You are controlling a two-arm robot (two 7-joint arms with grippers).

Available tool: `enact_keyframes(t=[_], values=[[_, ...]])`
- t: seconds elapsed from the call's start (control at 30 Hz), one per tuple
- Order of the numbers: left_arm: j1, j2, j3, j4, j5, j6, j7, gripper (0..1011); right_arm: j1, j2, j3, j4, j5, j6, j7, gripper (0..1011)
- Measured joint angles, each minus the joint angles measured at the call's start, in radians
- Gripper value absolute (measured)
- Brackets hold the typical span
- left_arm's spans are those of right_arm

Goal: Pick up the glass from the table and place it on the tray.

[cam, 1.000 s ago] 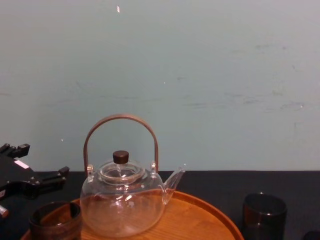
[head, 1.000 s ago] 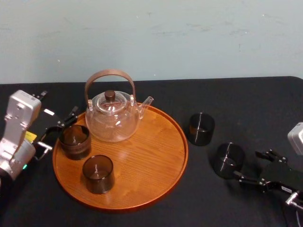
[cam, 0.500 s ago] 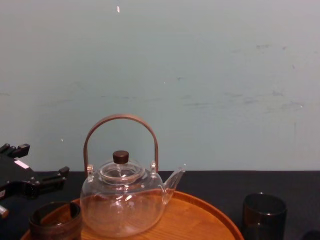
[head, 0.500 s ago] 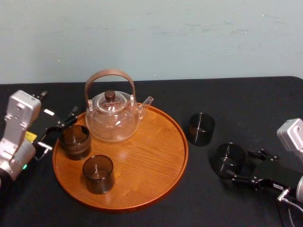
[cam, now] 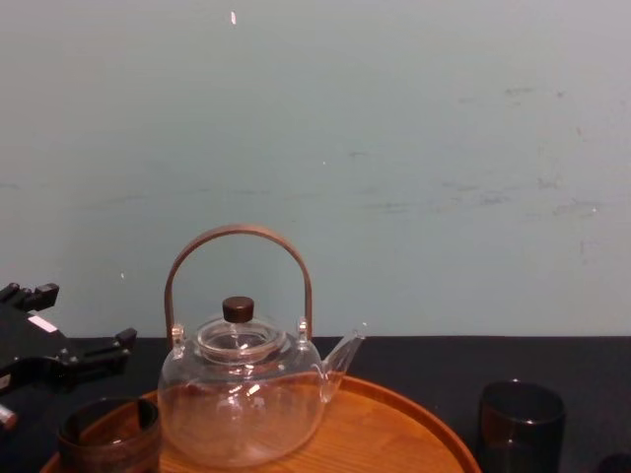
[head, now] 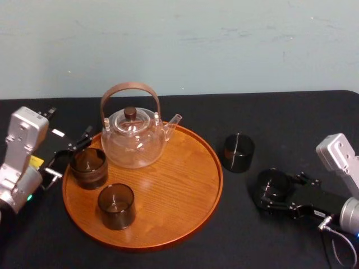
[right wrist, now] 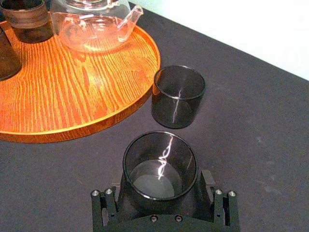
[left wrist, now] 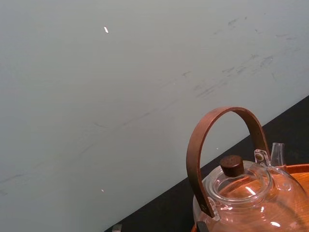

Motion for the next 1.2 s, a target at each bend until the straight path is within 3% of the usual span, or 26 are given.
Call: enact_keyframes(t=[0.37, 1.0, 1.2], values=[[0.000, 0.000, 0.000, 0.000, 0.000, 0.000, 0.000, 1001, 0.048, -0.022, -0.028, 0.036, -0.012, 0.014, 0.014, 1002], [0.000, 0.000, 0.000, 0.000, 0.000, 0.000, 0.000, 1001, 0.055, -0.025, -0.032, 0.041, -0.019, 0.015, 0.012, 1002], [0.000, 0.000, 0.000, 0.000, 0.000, 0.000, 0.000, 1001, 0.054, -0.025, -0.032, 0.041, -0.017, 0.015, 0.012, 908]])
